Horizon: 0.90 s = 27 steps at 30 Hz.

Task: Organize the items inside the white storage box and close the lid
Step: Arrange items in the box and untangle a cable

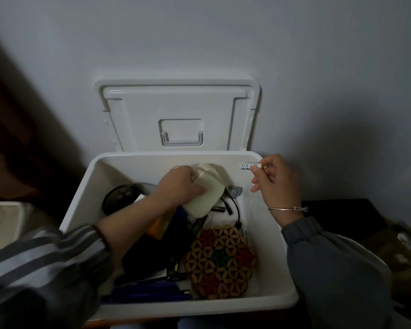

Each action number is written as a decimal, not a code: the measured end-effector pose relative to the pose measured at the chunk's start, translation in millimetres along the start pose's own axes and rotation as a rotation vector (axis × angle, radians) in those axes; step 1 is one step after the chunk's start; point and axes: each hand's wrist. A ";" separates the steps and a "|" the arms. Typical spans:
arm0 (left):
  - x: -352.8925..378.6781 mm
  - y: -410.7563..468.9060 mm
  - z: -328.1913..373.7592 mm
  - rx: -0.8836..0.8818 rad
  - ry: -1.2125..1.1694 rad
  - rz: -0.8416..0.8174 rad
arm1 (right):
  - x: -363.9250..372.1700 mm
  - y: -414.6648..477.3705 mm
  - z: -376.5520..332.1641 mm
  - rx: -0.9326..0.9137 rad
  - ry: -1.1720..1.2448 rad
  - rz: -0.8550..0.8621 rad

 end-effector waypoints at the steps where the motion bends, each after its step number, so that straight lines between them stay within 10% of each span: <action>1: -14.0 -5.8 -1.8 0.010 0.061 -0.032 | 0.3 0.0 0.4 0.001 0.006 -0.001; 7: -61.6 -52.1 -26.5 -0.133 0.041 -0.377 | 0.9 0.6 2.8 0.020 0.032 -0.011; 15: 43.1 -68.8 -14.4 -0.382 -0.648 -0.706 | -0.6 -0.8 -1.1 0.031 0.016 -0.018; 19: 80.0 -50.7 -2.6 -0.193 -0.303 -0.743 | -1.7 -1.2 -1.7 0.010 -0.025 -0.029; 27: 74.3 -8.8 9.5 0.499 0.645 -0.175 | -1.0 -1.0 0.5 0.008 -0.030 -0.019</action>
Point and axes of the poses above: each hand's wrist, its own y-axis towards the middle knuckle, its own x-axis out of the palm, z = x × y, and after that the axes turned 14 degrees about -y, right-handed
